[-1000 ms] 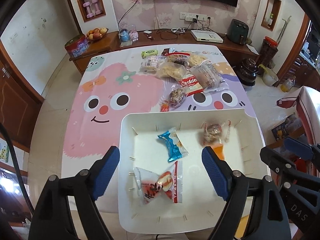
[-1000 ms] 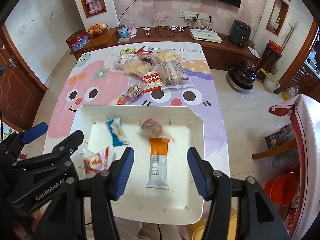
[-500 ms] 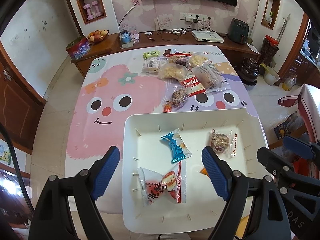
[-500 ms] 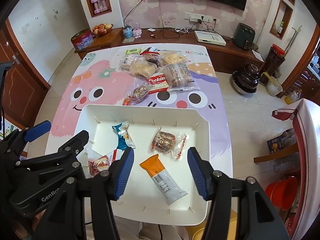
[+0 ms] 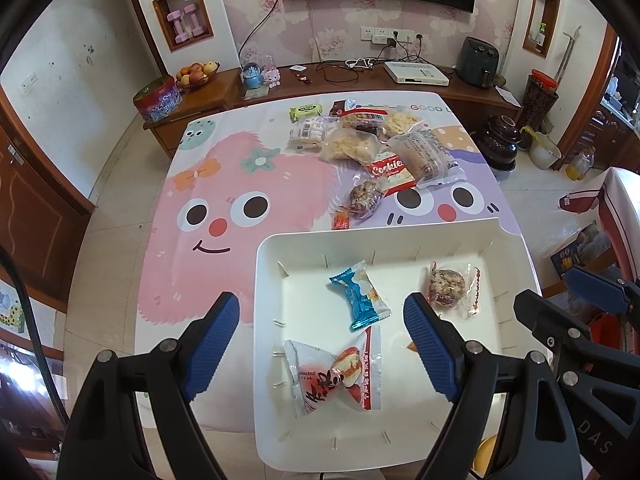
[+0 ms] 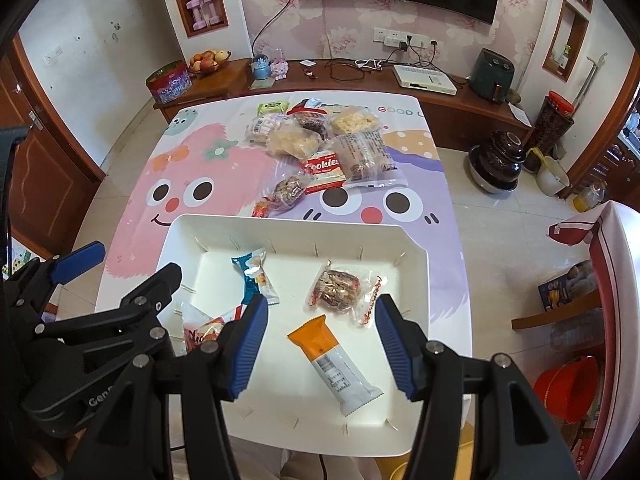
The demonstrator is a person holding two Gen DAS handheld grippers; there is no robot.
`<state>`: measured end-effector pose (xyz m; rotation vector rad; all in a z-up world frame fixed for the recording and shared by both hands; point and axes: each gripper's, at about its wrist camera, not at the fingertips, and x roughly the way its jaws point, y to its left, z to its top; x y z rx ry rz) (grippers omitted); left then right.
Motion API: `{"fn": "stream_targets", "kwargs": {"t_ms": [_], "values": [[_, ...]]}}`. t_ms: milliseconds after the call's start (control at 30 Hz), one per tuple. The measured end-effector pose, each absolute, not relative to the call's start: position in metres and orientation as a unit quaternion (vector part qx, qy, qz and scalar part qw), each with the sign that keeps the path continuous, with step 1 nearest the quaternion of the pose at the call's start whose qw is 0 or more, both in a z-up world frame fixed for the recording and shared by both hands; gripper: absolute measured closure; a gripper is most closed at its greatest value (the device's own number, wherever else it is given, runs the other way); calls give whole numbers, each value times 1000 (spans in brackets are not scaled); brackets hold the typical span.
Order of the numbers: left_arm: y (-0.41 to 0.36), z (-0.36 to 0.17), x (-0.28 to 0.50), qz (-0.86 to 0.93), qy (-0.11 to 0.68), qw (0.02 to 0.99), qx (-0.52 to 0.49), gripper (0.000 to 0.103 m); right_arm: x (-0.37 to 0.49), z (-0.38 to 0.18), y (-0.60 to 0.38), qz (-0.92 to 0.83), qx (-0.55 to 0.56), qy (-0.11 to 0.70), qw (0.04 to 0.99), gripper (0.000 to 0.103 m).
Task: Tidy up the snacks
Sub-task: 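Withdraw both tools from the tray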
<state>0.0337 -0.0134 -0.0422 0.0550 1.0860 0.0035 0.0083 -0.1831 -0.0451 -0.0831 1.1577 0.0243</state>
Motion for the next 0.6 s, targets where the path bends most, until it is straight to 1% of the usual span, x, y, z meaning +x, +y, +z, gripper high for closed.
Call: {"fn": "stream_targets", "kwargs": {"t_ms": [267, 600], "values": [[-11, -42, 36, -1, 517, 855, 28, 20, 13, -48, -180, 9, -36, 551, 833, 47], [-9, -40, 65, -10, 513, 857, 51, 20, 33, -52, -187, -4, -17, 554, 832, 47]]}}
